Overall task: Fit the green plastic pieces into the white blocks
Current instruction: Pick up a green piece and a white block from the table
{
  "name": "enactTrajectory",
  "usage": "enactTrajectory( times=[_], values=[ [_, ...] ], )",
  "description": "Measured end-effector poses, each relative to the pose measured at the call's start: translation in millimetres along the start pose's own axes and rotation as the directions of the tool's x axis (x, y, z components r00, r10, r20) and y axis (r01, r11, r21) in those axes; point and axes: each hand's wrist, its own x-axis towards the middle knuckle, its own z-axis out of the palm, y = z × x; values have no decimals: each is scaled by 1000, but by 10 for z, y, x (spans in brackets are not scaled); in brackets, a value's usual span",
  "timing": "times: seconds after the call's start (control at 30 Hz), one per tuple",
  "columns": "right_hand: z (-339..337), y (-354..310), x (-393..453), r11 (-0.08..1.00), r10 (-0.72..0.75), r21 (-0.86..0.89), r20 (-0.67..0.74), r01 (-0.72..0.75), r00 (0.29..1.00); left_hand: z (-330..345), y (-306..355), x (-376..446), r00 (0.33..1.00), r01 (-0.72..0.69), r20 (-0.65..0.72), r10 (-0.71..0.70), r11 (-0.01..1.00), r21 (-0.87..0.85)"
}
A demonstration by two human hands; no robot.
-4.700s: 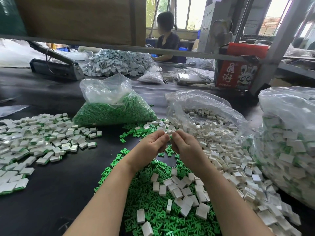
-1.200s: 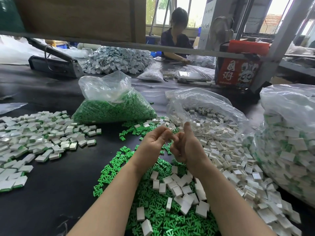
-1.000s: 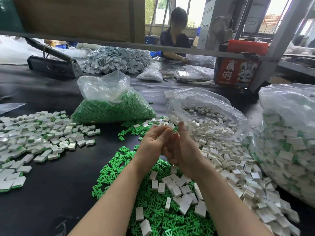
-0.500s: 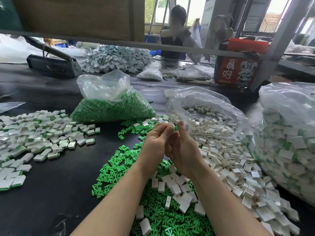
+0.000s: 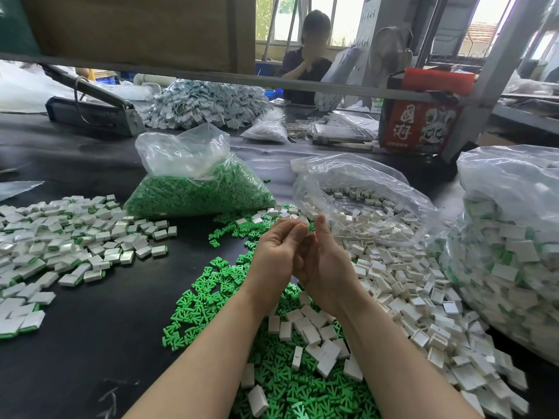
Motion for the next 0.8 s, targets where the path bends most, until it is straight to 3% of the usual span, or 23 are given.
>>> enactTrajectory(
  times=[0.13, 0.23, 0.37, 0.53, 0.73, 0.8],
  values=[
    [-9, -9, -6, 1000, 3, -31, 30, -2, 1000, -13, -5, 4, 1000, -14, 10, 14, 1000, 14],
    [-31, -58, -15, 971, 20, -237, -4, -20, 1000, -48, -3, 7, 999, -37, 33, 35, 998, 53],
    [-73, -169, -28, 765, -156, -642, -112, 48, 981, -116, 17, 36, 994, -98, 70, 86, 979, 182],
    [-117, -181, -16, 492, -321, -859, -28, 141, 947, -190, 12, 68, 991, -83, 124, 44, 943, 324],
    [-108, -174, -21, 603, -280, -784, -36, 147, 959, -264, -9, 77, 970, 55, 210, -125, 949, 311],
    [-119, -161, -17, 592, -288, -793, -44, 142, 957, -249, -17, 74, 971, 57, 201, -132, 939, 340]
  ],
)
